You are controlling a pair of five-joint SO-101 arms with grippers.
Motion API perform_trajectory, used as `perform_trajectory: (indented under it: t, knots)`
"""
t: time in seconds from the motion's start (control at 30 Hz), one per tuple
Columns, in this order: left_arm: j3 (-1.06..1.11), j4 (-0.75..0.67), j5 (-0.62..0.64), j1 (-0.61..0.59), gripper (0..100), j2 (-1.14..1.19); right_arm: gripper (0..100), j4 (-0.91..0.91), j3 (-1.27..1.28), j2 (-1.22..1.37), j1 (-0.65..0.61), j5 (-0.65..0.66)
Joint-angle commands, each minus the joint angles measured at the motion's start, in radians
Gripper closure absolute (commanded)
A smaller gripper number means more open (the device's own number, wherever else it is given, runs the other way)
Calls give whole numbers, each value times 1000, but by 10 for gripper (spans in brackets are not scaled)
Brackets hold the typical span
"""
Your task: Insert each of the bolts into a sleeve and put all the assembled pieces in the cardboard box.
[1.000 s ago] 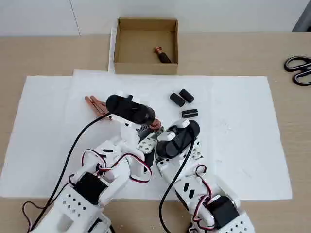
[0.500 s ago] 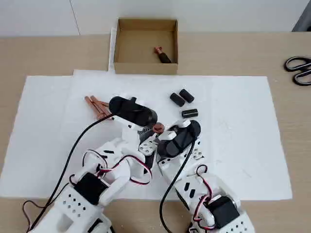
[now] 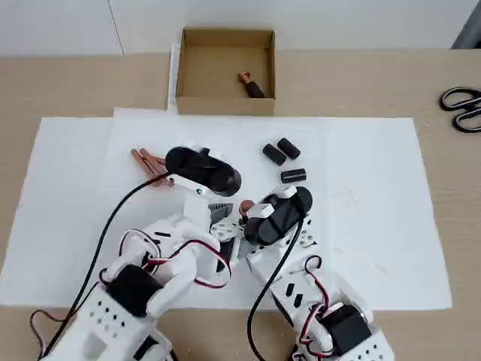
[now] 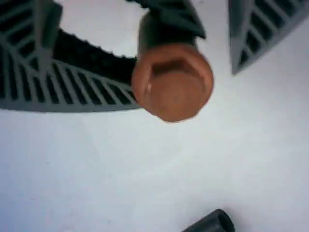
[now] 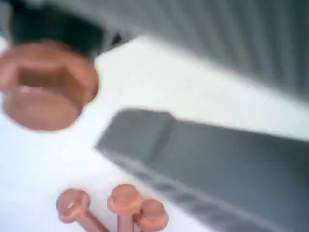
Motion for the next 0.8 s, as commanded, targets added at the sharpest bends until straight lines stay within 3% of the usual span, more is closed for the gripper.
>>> perform_trajectory:
  t: [0.0,0.53,0.77]
  knots:
    - [-81,64,-9,-2,754,-11,995,-25,-21,-18,2,-3]
    - [-124,143,-11,-273,754,-100,995,-24,-18,-18,2,-3]
    - [-124,256,-17,-611,754,-210,995,-59,-26,-10,71,-2]
